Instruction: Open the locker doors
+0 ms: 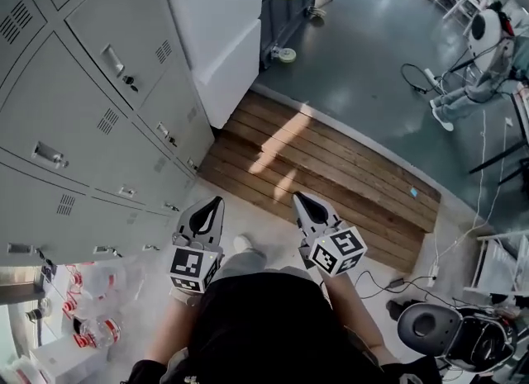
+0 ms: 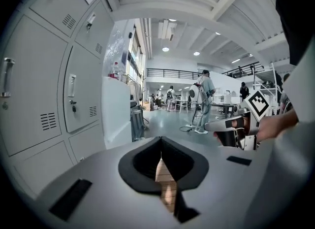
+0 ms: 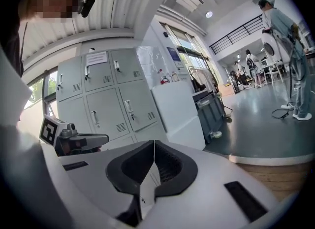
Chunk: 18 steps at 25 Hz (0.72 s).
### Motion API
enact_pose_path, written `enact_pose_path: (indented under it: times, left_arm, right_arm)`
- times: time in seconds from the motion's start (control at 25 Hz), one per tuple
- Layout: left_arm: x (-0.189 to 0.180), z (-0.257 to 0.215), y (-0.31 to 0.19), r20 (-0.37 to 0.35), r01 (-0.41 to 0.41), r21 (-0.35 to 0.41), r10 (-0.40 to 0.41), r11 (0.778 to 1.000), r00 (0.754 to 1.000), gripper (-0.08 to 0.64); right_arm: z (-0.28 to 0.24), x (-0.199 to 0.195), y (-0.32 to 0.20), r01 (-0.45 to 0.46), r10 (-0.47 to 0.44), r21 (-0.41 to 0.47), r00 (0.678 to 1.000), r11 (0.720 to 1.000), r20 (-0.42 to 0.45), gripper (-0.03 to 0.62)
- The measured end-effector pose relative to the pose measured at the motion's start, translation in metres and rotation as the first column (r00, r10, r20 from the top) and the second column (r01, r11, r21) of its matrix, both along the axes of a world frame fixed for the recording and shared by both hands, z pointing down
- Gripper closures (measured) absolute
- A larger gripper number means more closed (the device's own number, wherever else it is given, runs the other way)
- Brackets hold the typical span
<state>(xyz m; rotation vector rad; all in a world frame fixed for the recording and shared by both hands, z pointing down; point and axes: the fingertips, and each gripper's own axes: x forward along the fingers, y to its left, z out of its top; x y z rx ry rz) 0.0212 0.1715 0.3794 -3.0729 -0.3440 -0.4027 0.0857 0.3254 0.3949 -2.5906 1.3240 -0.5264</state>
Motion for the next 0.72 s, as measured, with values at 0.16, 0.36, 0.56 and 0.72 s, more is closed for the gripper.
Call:
enact_pose_path:
  times: [0.16, 0.36, 0.56, 0.72]
  left_arm:
    - [0.019, 0.010, -0.057, 0.033, 0.070, -0.010, -0.070, 0.997, 0.997, 0.540]
    - [0.026, 0.019, -0.116, 0.053, 0.184, -0.007, -0.183, 0.983, 0.982, 0.540]
    - [0.018, 0.028, -0.162, 0.074, 0.320, -0.015, -0.318, 0.947, 0.945, 0.540]
    - [0.014, 0.034, -0.198, 0.089, 0.434, -0.036, -0.430, 0.900, 0.898, 0.540]
  right_arm:
    - [0.004, 0.038, -0.068, 0.085, -0.085, -0.004, 0.996, 0.996, -0.006, 0.563]
    - [0.016, 0.064, -0.144, 0.223, -0.223, -0.029, 0.975, 0.974, 0.008, 0.563]
    - [0.031, 0.076, -0.210, 0.355, -0.353, -0.053, 0.935, 0.933, 0.032, 0.561]
    - [0.048, 0.086, -0.263, 0.465, -0.463, -0.082, 0.886, 0.882, 0.042, 0.561]
